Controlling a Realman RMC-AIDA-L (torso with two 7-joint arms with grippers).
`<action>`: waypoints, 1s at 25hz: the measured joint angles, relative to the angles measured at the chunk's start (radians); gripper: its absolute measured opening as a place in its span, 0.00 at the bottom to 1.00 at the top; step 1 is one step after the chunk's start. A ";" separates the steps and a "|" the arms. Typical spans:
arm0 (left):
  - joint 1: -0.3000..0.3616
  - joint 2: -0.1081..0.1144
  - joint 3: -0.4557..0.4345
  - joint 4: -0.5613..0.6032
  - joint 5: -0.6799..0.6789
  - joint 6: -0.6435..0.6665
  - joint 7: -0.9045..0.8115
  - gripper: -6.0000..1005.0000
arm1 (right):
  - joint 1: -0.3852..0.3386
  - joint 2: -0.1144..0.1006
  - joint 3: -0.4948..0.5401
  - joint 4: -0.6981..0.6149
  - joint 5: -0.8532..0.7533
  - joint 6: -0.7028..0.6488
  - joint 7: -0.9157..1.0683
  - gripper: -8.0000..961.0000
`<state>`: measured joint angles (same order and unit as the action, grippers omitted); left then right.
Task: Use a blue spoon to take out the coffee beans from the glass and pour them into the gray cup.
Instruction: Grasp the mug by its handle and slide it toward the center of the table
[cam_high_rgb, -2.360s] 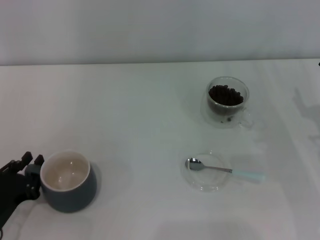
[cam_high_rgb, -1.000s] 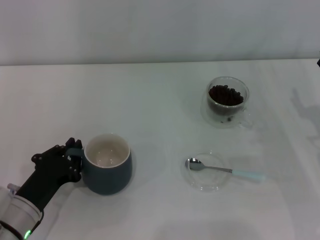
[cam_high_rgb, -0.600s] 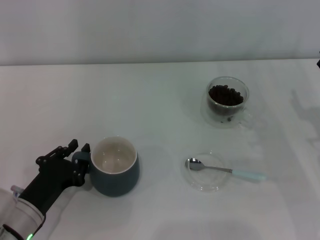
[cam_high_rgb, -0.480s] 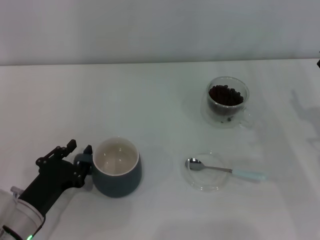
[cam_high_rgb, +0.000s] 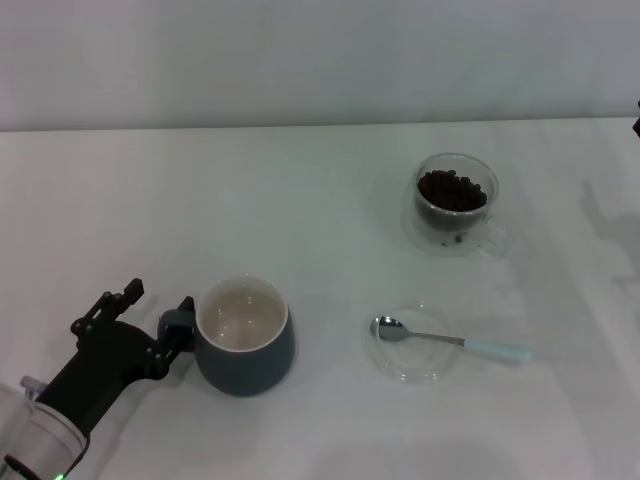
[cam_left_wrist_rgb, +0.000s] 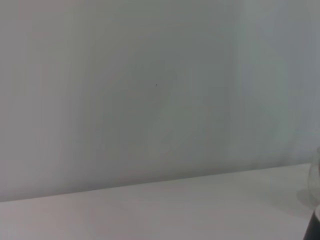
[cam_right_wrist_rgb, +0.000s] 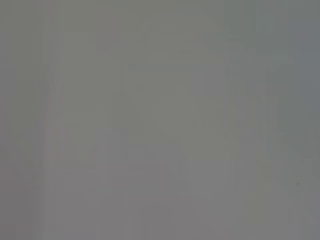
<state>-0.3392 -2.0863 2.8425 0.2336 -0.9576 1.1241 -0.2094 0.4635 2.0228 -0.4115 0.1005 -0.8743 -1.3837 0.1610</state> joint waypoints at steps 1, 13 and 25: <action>0.001 0.000 0.000 0.000 0.000 0.000 0.000 0.62 | 0.001 0.000 0.000 -0.001 0.000 0.000 0.000 0.91; 0.020 0.000 0.000 0.002 0.001 0.008 0.001 0.81 | 0.007 -0.001 -0.003 -0.007 0.000 -0.004 0.000 0.91; 0.098 0.001 0.000 0.006 -0.001 0.039 0.001 0.81 | 0.009 -0.001 -0.012 -0.007 0.000 -0.016 0.000 0.91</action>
<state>-0.2407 -2.0852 2.8421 0.2391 -0.9584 1.1636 -0.2086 0.4723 2.0217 -0.4232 0.0935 -0.8743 -1.4001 0.1610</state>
